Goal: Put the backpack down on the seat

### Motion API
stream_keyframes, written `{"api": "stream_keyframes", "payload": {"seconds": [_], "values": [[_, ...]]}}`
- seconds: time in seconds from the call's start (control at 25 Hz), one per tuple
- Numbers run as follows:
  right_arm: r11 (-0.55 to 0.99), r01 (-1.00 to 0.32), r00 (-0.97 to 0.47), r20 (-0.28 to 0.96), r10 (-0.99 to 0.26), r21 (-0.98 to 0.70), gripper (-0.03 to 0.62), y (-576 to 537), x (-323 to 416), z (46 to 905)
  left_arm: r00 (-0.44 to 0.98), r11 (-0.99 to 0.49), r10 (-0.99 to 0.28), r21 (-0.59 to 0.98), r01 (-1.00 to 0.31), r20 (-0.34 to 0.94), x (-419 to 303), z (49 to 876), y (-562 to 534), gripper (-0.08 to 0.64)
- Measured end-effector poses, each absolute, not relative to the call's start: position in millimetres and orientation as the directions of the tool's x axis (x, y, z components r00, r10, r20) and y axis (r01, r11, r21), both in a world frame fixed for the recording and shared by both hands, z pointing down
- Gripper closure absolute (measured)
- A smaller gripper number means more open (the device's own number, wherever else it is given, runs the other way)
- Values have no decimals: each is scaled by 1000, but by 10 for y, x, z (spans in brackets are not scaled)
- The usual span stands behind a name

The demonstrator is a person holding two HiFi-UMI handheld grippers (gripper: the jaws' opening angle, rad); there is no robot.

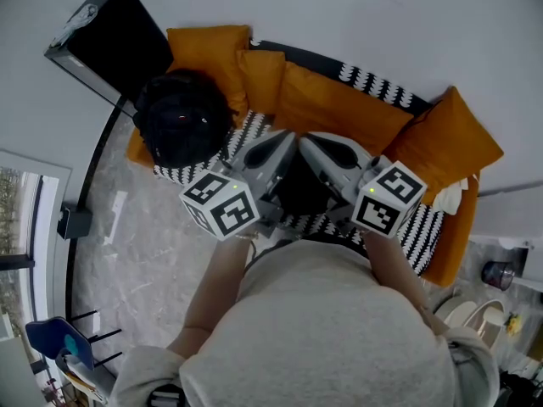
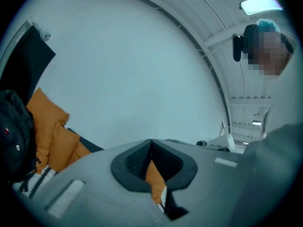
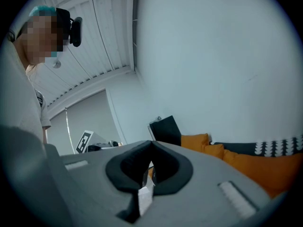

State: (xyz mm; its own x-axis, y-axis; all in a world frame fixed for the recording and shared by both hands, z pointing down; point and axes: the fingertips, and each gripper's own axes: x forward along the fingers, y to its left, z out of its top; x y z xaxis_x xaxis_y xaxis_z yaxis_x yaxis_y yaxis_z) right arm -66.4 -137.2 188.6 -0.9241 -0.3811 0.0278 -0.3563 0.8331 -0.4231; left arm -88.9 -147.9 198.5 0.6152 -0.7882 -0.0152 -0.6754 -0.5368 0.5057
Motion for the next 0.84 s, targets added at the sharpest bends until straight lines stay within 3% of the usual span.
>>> {"api": "stream_keyframes", "payload": {"seconds": [0.84], "values": [[858,-332,-940,56,-338,-392,589,-1271,-782,1935,623,-510,-780,524,-682,53,-923,2170,-1435,552]]}}
